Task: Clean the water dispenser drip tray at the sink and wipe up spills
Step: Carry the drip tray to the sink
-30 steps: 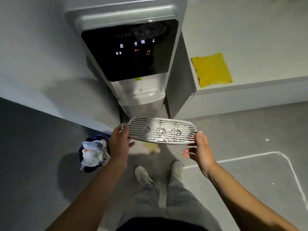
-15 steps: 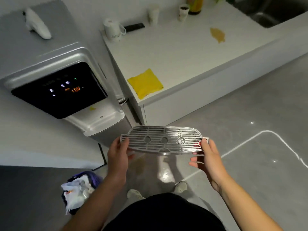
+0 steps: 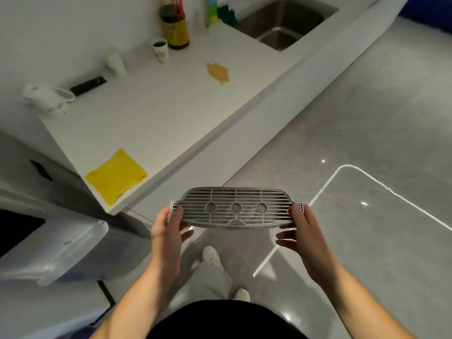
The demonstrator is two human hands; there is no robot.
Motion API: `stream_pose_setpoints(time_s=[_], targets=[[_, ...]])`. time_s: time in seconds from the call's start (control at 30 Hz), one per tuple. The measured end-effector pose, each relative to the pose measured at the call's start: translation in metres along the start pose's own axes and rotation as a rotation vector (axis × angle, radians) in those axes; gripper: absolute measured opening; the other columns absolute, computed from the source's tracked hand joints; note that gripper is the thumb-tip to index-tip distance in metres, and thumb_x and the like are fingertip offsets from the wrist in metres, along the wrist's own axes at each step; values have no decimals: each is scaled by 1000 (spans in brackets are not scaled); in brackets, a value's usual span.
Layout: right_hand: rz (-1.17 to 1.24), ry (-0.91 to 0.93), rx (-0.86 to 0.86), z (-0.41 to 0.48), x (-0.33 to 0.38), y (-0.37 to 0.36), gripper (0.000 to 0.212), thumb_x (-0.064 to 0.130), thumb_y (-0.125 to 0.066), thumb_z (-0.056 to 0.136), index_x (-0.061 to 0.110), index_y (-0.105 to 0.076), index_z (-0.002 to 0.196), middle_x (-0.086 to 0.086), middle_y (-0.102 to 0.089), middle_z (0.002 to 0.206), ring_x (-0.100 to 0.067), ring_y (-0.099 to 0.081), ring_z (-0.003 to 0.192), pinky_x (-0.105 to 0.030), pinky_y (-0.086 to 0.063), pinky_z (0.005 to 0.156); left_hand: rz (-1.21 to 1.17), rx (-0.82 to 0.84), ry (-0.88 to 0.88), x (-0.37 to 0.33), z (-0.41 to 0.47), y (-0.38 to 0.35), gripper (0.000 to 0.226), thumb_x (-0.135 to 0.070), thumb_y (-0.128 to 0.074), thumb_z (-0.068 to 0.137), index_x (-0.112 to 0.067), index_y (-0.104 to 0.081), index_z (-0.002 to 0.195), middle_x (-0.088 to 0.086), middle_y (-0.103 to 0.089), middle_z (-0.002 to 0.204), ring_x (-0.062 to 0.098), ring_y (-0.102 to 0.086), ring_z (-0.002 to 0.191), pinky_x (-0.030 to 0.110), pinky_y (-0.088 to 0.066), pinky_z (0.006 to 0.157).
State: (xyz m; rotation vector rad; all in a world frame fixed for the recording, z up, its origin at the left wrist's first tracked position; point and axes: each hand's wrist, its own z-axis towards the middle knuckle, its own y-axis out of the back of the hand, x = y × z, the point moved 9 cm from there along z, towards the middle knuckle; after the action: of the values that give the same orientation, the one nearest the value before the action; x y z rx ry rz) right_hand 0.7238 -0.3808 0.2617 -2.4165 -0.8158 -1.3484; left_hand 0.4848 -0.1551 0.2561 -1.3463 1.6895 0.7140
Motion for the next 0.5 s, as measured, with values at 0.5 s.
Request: stream_pose_setpoints(time_s=[0.5], targets=[[177,-42,-345,134,74,109,30,46,-43,108,21,-61,109,-9,-66,85,-20,-62,66,-38,-60,68,260,313,-40,-53,143,-245,19,-25,-58,105,-22,-66,122,1,-78,106,16,-76,92,32,-61,72]])
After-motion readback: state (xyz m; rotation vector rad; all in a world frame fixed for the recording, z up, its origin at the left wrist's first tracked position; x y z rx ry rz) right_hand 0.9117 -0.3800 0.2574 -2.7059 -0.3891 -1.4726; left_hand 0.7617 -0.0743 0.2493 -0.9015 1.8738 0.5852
